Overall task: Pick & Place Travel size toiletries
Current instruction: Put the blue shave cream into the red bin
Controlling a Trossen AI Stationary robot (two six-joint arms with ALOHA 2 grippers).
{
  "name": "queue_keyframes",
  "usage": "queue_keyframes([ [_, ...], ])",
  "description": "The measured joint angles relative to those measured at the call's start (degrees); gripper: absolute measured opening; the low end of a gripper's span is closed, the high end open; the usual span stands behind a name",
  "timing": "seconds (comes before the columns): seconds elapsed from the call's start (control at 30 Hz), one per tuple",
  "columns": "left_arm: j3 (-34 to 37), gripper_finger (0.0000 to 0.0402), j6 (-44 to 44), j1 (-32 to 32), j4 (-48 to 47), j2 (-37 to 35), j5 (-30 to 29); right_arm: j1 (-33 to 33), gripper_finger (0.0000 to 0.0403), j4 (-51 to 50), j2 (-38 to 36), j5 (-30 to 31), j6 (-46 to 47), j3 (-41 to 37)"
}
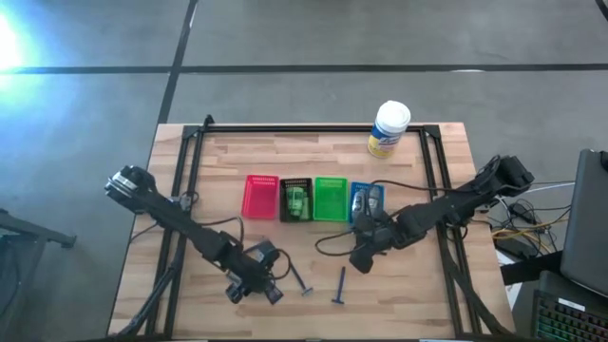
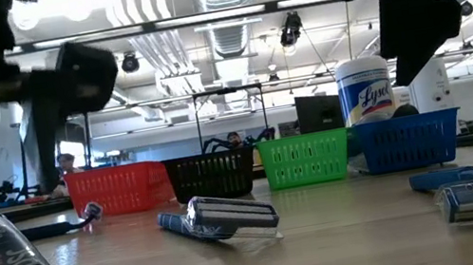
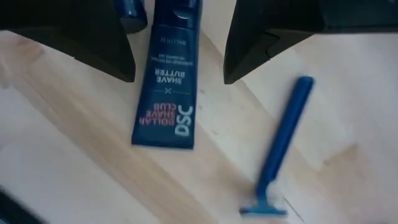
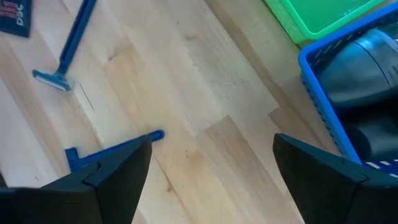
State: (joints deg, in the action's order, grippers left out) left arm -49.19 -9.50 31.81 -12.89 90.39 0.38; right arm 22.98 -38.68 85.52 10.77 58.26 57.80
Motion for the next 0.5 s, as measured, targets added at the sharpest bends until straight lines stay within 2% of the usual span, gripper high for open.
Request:
queue_keyframes([
  [0.23,0.4,0.025,0.8,0.0,0.1,4.5,0.6,0.0,0.0341,0.5,0.0,-0.2,1.1,0.0],
  [0.37,0.4,0.0248,4.3,0.0,0.3,6.1,1.1,0.0,0.0352,0.5,0.0,-0.2,1.8,0.0],
  [0.5,0.4,0.022,8.9,0.0,0.2,5.9,0.8,0.0,0.0352,0.5,0.0,-0.4,1.3,0.0],
])
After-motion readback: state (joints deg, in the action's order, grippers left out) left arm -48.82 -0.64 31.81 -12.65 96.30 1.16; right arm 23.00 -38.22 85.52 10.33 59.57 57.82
